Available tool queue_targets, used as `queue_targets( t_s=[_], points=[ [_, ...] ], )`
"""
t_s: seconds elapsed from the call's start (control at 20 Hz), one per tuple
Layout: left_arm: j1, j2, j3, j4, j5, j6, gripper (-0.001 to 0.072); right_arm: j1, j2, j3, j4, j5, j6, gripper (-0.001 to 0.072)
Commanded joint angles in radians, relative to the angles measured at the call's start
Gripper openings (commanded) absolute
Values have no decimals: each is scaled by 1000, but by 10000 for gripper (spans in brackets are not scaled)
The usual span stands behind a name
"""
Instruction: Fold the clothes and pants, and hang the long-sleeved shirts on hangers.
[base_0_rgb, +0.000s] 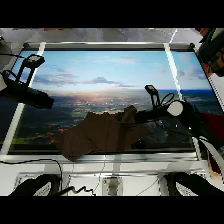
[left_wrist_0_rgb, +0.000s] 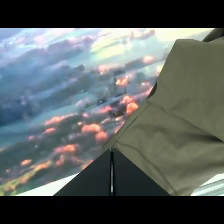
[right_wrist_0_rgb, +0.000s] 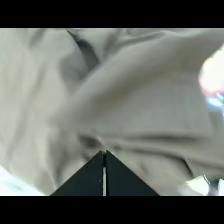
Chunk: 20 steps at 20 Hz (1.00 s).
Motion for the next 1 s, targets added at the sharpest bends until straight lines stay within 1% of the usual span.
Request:
queue_targets(
  t_s=[0.0,0.1,0.15,0.25,0.3,0.35,0.4,0.45,0.5,0.55,0.75,0.8,0.85,0.9,0.95],
  points=[
    [1,0,0,0,3,0,11,-15,15,-26,-80,218,-63,14],
    [1,0,0,-6,3,0,10,-14,21,-156,-37,229,-103,13],
    [1,0,0,-11,3,0,10,-14,20,-224,20,223,-151,14],
    [1,0,0,-11,3,0,10,-14,19,-332,193,220,-247,14],
    [1,0,0,-11,3,0,10,-14,19,-374,281,205,-253,14],
    [1,0,0,-11,3,0,10,-14,19,-406,340,160,-252,16],
    [1,0,0,-11,3,0,11,-14,19,-425,373,103,-244,59],
    [1,0,0,-11,3,0,10,-14,15,-435,389,45,-211,208],
    [1,0,0,-11,3,0,11,-14,5,-436,390,9,-167,333],
    [1,0,0,-11,3,0,11,-14,-11,-436,390,-10,-146,351],
    [1,0,0,-11,3,0,10,-14,-107,-435,428,-26,-135,351],
    [1,0,0,-11,3,0,11,-14,-128,-435,452,-44,-137,381],
    [1,0,0,-11,3,0,10,-14,-146,-435,481,-70,-137,480],
    [1,0,0,-11,3,0,10,-14,-160,-435,505,-86,-137,530],
    [1,-2,0,-11,3,0,10,-14,-171,-435,522,-104,-137,526]
  ],
)
